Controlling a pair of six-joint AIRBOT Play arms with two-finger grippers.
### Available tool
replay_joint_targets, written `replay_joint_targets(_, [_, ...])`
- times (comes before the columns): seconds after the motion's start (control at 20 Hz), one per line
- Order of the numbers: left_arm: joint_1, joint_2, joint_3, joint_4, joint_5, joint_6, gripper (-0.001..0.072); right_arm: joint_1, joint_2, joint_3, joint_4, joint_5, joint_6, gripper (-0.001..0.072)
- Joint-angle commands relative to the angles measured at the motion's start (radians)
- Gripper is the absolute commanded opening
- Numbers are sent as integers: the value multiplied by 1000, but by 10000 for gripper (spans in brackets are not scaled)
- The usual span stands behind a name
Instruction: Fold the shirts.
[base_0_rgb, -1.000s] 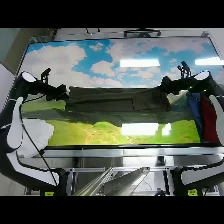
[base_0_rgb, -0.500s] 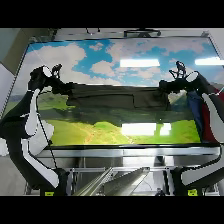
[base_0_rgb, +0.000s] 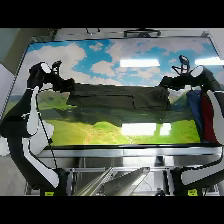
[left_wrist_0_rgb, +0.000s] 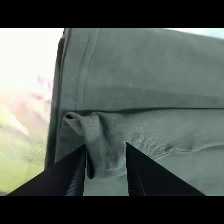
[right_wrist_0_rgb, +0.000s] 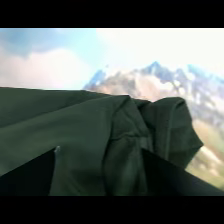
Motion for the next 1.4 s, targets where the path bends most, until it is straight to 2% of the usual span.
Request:
replay_joint_targets(0.0, [20,-1,91,0,-51,3,261,-58,-5,25,-21,145,-2,710])
replay_joint_targets(0.15, [59,-1,162,40,-117,2,261,-118,-46,24,-10,214,16,710])
replay_joint_targets(0.4, [94,0,183,31,-212,-2,260,-135,-154,24,138,239,-5,710])
replay_joint_targets(0.7, [34,0,183,30,-203,-2,260,-116,-263,24,325,288,-148,701])
replay_joint_targets(0.75, [13,0,183,30,-193,-2,259,-113,-268,24,334,291,-153,624])
replay_joint_targets(0.8, [-7,0,183,30,-181,-1,259,-110,-268,24,344,291,-174,303])
replay_joint_targets(0.85, [-31,0,183,30,-164,-2,258,-111,-265,25,367,291,-199,42])
replay_joint_targets(0.9, [-60,0,183,30,-140,-2,245,-111,-259,26,396,291,-208,29])
replay_joint_targets(0.95, [-87,0,183,30,-119,-2,188,-111,-247,31,410,291,-208,23])
replay_joint_targets(1.0, [-110,-2,183,30,-105,-2,130,-108,-229,43,410,297,-208,23])
replay_joint_targets(1.05, [-143,-8,183,29,-87,-2,28,-101,-201,64,410,314,-207,23])
replay_joint_targets(1.2, [-242,-60,183,-40,-35,-2,19,-74,-97,135,410,326,-203,23])
replay_joint_targets(1.35, [-348,-153,183,-232,48,-2,19,-39,-8,218,410,348,-203,23])
